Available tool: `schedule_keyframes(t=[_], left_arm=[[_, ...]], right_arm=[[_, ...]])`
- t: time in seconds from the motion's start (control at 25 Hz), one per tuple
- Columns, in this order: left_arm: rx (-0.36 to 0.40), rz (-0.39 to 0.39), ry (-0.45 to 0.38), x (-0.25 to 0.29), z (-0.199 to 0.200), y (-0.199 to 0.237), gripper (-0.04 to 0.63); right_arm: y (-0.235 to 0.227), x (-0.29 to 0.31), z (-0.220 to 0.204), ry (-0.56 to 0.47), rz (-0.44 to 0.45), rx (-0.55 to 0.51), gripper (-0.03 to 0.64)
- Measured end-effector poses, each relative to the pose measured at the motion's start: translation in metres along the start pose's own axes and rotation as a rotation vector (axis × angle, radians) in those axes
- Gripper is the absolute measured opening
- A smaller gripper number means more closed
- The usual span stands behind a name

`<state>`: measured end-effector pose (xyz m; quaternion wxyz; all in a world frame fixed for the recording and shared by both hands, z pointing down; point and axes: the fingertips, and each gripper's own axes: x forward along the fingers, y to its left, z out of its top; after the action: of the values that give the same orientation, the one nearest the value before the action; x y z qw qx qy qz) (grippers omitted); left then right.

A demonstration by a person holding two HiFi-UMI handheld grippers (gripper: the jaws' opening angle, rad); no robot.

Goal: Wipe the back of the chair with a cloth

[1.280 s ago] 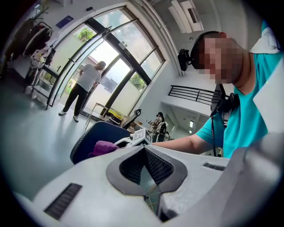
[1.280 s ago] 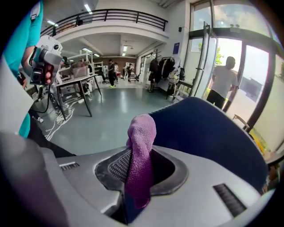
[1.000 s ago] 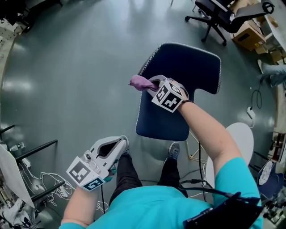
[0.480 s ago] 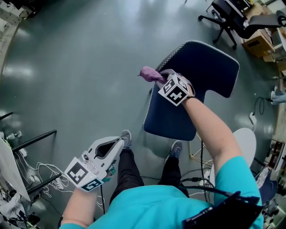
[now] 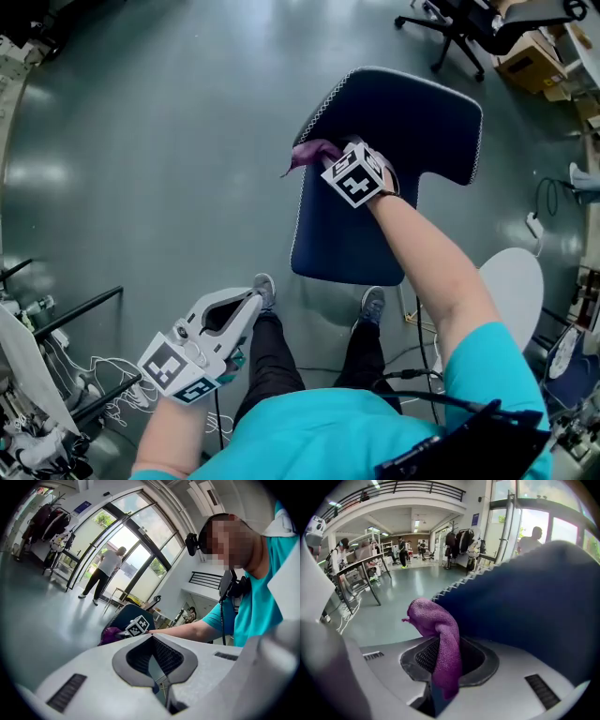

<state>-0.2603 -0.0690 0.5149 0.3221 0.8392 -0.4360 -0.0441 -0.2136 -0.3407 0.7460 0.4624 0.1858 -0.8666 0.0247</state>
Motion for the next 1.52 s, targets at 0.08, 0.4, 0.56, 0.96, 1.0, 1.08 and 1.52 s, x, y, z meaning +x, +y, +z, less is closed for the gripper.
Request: schedule_keyframes(t=[0.08, 0.4, 0.56, 0.96, 1.0, 1.08, 1.52], left_arm=[[0.005, -0.013, 0.013, 0.011, -0.004, -0.007, 0.003], [0.021, -0.08, 0.073, 0.065, -0.023, -0.039, 0.003], [0.037, -0.121, 0.106, 0.089, -0.032, -0.055, 0.003], [0.079, -0.212, 0.162, 0.146, -0.041, -0.118, 0.003], [0.084, -0.221, 0.167, 0.151, -0.042, -0.127, 0.003], [0.097, -0.241, 0.178, 0.159, -0.043, -0.143, 0.003], [0.147, -0.313, 0.203, 0.212, -0.06, -0.207, 0.003]], right_arm=[[-0.021, -0.006, -0.019, 0.01, -0.041, 0.056, 0.086], [-0.099, -0.043, -0.109, 0.058, -0.171, 0.223, 0.086], [-0.121, -0.067, -0.154, 0.078, -0.234, 0.28, 0.086], [-0.16, -0.152, -0.244, 0.102, -0.357, 0.389, 0.086], [-0.162, -0.162, -0.251, 0.101, -0.364, 0.398, 0.086], [-0.161, -0.18, -0.264, 0.104, -0.375, 0.416, 0.084], [-0.184, -0.285, -0.359, 0.116, -0.429, 0.462, 0.085]])
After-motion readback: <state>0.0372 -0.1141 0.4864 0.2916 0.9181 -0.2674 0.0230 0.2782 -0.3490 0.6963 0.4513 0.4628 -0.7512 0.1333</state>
